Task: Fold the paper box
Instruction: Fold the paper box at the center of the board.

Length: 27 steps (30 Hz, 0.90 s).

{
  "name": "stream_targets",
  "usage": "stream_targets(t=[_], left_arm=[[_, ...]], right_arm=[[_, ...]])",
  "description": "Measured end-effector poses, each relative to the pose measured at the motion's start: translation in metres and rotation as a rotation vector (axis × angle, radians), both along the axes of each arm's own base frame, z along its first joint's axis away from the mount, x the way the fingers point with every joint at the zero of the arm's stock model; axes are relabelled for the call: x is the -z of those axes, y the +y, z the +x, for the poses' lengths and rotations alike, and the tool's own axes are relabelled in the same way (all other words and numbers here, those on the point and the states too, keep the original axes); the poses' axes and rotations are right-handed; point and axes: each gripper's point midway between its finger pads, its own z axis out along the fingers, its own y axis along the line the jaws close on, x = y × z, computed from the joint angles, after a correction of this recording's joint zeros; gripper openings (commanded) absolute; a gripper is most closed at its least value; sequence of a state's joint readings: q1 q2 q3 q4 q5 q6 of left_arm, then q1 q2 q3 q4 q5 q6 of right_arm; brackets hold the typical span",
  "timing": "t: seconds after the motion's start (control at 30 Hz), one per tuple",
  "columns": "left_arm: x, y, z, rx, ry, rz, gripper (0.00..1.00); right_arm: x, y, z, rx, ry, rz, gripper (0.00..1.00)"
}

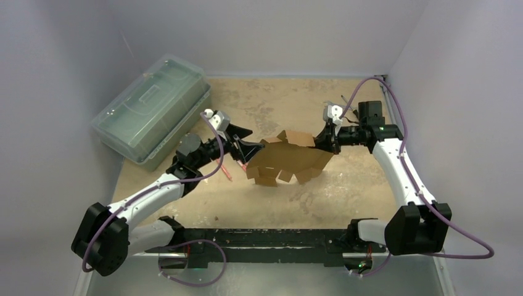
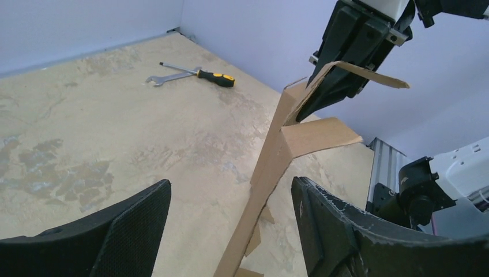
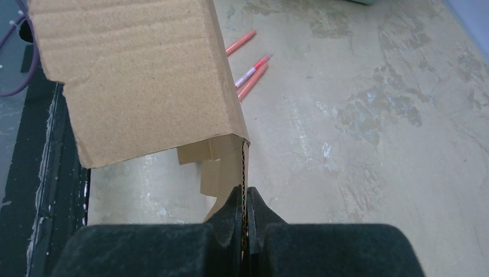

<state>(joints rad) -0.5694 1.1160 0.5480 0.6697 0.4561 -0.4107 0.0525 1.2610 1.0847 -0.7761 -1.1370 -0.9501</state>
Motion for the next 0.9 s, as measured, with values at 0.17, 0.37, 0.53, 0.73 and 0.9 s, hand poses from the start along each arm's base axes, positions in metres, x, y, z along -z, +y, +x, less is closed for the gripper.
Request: stream_targets(t=[0.17, 0.37, 0.53, 0.73, 0.9], left_arm=[[-0.013, -0.002, 0.003, 0.036, -0.046, 0.038, 0.80], [-0.035, -0.017, 0.005, 0.131, -0.189, 0.073, 0.79], [-0.025, -0.029, 0.005, 0.209, -0.201, 0.064, 0.63], [-0.024, -0.033, 0.007, 0.217, -0.194, 0.044, 0.49], [-0.045, -0.034, 0.006, 0.215, -0.230, -0.028, 0.37]], right_arm=[[-0.001, 0.000, 0.003, 0.024, 0.020, 0.004, 0.00], [-0.002, -0.001, 0.005, 0.038, 0.029, 0.005, 0.00], [-0.002, 0.000, 0.006, 0.041, 0.031, 0.008, 0.00], [-0.002, 0.000, 0.006, 0.042, 0.033, 0.009, 0.00], [-0.002, 0.000, 0.006, 0.042, 0.033, 0.009, 0.00]])
